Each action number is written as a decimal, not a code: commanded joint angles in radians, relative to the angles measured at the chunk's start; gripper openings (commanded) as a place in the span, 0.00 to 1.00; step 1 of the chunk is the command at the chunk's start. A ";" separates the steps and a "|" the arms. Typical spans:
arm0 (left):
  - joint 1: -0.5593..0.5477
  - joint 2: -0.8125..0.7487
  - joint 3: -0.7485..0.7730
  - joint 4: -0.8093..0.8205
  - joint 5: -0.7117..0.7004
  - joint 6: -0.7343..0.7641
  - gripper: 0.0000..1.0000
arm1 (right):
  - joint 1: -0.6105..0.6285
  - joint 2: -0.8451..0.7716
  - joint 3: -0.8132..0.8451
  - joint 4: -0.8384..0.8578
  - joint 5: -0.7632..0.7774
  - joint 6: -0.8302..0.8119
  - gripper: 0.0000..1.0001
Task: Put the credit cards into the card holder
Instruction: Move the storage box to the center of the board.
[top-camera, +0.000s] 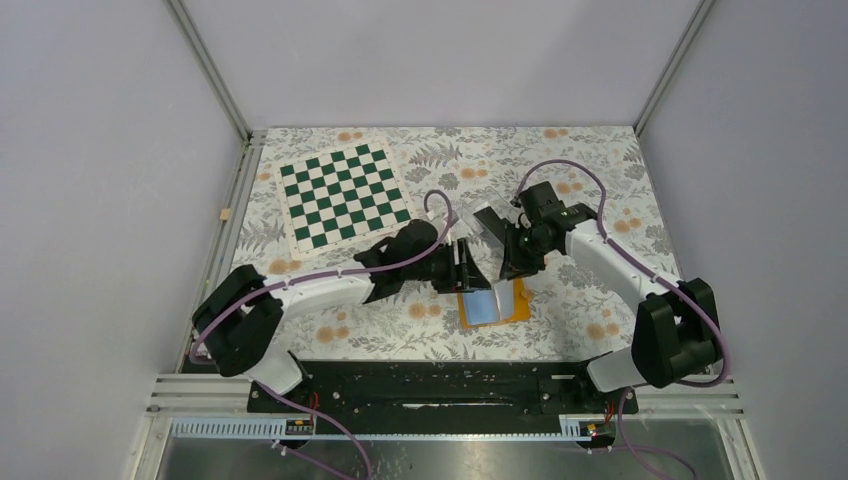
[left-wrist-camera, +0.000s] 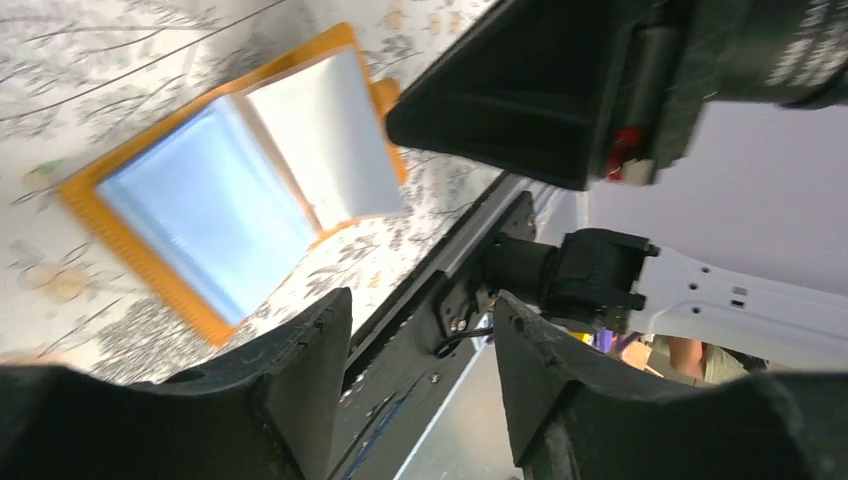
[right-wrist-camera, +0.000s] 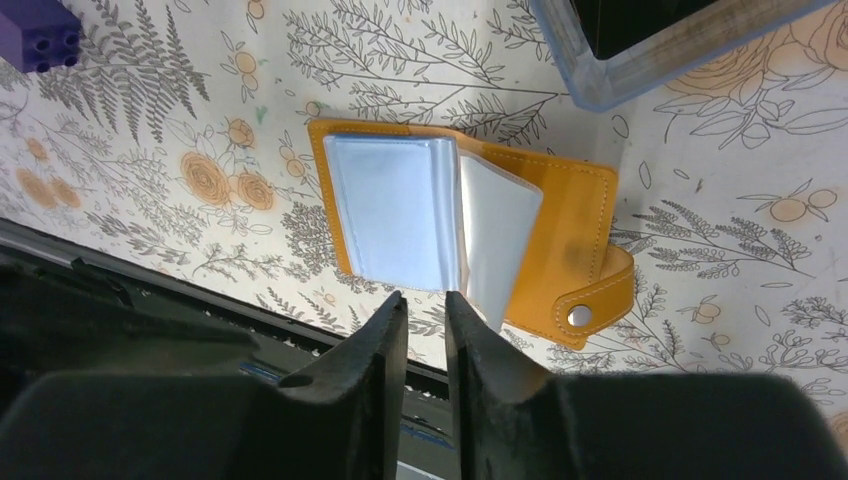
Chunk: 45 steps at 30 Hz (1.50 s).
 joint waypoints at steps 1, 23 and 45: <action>0.034 -0.101 -0.077 0.011 -0.071 0.020 0.56 | -0.013 0.024 0.068 -0.014 0.012 0.011 0.36; 0.092 -0.488 -0.261 -0.278 -0.172 0.111 0.64 | -0.237 0.379 0.386 -0.135 0.054 0.033 0.56; 0.092 -0.455 -0.249 -0.300 -0.146 0.136 0.65 | -0.237 0.367 0.335 -0.145 0.107 -0.006 0.55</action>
